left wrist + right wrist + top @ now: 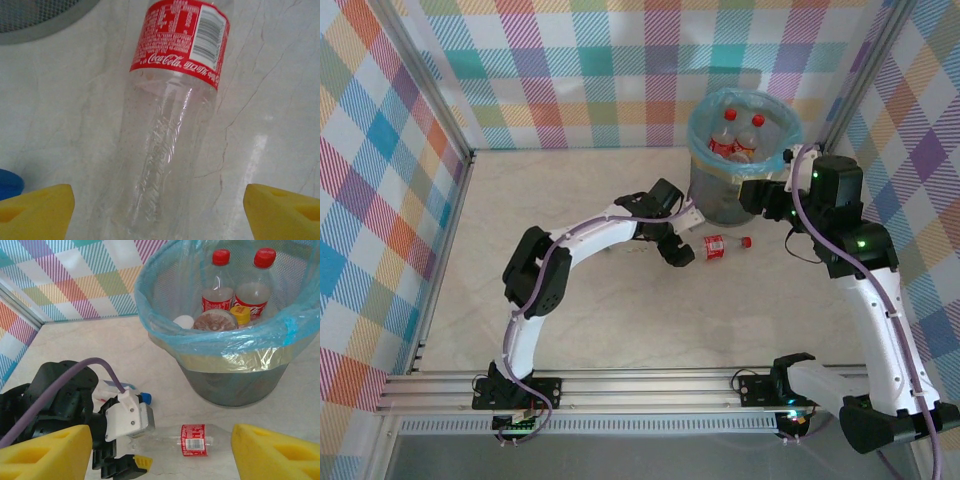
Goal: Put the plastic bottles in the bin
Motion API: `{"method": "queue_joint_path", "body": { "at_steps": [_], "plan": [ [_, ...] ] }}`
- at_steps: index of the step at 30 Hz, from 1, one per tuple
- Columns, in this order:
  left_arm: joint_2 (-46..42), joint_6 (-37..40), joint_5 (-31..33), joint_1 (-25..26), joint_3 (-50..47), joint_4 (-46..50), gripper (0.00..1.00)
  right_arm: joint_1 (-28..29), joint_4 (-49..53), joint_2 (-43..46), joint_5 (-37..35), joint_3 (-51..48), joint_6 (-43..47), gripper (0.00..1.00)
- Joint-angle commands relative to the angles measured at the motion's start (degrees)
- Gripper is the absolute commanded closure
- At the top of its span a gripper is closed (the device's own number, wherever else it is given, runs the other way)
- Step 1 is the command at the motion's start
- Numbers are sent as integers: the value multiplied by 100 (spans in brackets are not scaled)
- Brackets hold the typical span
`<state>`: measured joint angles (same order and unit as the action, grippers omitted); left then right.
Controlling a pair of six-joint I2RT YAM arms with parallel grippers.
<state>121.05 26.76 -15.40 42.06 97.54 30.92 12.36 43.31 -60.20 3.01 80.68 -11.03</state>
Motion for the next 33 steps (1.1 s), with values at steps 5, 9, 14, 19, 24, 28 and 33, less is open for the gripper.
{"method": "queue_joint_path", "body": {
  "at_steps": [5,9,14,19,24,28,33],
  "plan": [
    [421,194,17,-24,398,275,15,-14,-44,-267,-177,250,637,24],
    [595,124,291,3,534,315,17,-19,-44,-314,-182,295,821,22],
    [723,138,397,74,670,458,24,-14,115,-353,-309,426,1005,22],
    [650,243,496,194,725,625,35,-14,232,-308,-298,552,1074,22],
    [331,202,488,222,497,502,42,-15,366,-234,-318,683,1095,22],
    [-142,108,418,220,99,264,44,-15,405,-129,-313,767,1069,23],
    [-986,-85,311,215,-656,-134,45,-16,502,-45,-224,936,892,23]
  ]
}}
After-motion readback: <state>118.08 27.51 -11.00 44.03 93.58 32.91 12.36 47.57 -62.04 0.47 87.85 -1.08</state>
